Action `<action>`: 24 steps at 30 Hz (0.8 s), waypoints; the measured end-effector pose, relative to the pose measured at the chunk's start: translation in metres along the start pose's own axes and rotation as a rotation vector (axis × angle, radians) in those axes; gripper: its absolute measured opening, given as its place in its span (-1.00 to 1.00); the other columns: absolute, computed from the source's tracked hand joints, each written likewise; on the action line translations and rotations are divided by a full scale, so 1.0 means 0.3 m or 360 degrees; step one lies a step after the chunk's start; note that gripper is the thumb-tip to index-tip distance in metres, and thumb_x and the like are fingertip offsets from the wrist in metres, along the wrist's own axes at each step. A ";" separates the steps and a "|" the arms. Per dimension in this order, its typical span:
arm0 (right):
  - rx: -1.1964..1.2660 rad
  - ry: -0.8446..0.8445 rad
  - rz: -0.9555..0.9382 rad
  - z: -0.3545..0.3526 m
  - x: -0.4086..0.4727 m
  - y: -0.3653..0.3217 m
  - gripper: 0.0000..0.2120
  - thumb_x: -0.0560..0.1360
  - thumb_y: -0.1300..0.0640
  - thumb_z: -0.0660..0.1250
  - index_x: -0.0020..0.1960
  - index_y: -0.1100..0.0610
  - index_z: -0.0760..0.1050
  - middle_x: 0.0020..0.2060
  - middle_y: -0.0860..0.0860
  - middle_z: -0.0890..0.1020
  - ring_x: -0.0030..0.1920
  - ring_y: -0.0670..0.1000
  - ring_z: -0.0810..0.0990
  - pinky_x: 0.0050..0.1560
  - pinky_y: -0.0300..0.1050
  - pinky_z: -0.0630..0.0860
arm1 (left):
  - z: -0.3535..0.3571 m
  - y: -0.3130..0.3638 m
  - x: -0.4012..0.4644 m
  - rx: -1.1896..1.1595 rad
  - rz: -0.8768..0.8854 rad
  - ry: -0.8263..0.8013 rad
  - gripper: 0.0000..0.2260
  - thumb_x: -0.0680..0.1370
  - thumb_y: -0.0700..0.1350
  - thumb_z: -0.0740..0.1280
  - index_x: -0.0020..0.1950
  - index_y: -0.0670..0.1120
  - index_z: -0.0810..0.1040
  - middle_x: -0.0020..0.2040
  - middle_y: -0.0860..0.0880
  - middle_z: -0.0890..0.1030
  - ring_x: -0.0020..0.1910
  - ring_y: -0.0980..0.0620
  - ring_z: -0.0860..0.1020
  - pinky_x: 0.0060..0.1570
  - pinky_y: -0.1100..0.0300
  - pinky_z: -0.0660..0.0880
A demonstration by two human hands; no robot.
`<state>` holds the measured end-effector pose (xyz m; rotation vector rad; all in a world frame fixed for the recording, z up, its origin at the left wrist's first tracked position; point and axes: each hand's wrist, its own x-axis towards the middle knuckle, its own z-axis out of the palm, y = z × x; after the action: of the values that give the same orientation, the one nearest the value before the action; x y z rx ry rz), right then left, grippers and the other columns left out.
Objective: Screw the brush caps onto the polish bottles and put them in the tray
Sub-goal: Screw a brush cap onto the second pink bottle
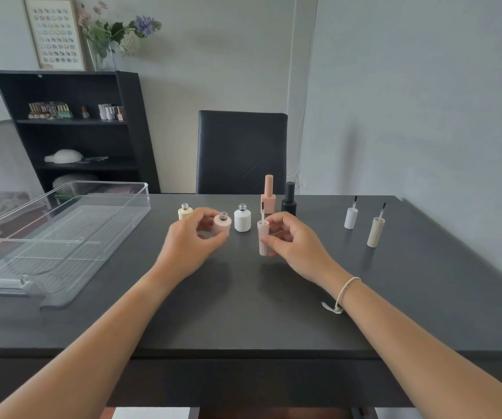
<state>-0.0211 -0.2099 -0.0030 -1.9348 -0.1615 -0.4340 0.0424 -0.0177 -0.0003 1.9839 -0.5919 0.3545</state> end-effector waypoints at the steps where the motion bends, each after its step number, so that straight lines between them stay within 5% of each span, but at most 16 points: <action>1: -0.0030 0.0044 0.0011 -0.016 -0.001 0.007 -0.93 0.49 0.09 0.32 -0.03 0.04 0.48 -0.15 0.00 0.57 -0.19 -0.04 0.53 -0.14 -0.15 0.57 | 0.040 0.011 0.010 -0.0033 0.0028 -0.0054 -0.76 0.39 -0.15 0.44 -0.10 0.17 0.50 -0.16 0.22 0.59 -0.15 0.36 0.54 -0.18 0.55 0.41; 7: 0.0057 0.0227 0.0031 -0.046 0.001 -0.002 -0.84 0.53 0.09 0.25 0.05 0.04 0.56 -0.11 -0.02 0.58 -0.35 -0.13 0.50 -0.34 -0.30 0.53 | 0.120 0.025 0.014 -0.0129 0.0150 -0.0157 -0.71 0.38 -0.17 0.43 -0.08 0.20 0.49 -0.12 0.15 0.58 -0.12 0.22 0.55 -0.09 0.43 0.49; 12: 0.0131 0.0396 -0.0050 -0.072 0.007 -0.022 -0.86 0.50 0.17 0.26 -0.11 -0.05 0.52 -0.27 -0.20 0.54 -0.43 -0.19 0.45 -0.43 -0.30 0.47 | 0.130 0.002 0.001 -0.0078 0.0166 -0.0193 -0.76 0.38 -0.16 0.43 0.00 0.07 0.54 -0.05 0.05 0.57 -0.08 0.12 0.53 -0.05 0.27 0.52; 24: 0.0065 0.0561 -0.0082 -0.088 0.005 -0.019 -0.81 0.44 0.17 0.32 -0.34 0.01 0.46 -0.58 -0.22 0.46 -0.54 -0.17 0.36 -0.51 -0.39 0.28 | 0.134 0.003 -0.005 -0.0110 0.0250 -0.0193 -0.75 0.39 -0.18 0.44 0.00 0.07 0.52 -0.08 0.14 0.51 -0.07 0.25 0.48 -0.08 0.43 0.47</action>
<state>-0.0274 -0.2319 0.0115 -1.7859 0.0091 -0.7907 0.0404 -0.0533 -0.0189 1.9069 -0.8297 0.3070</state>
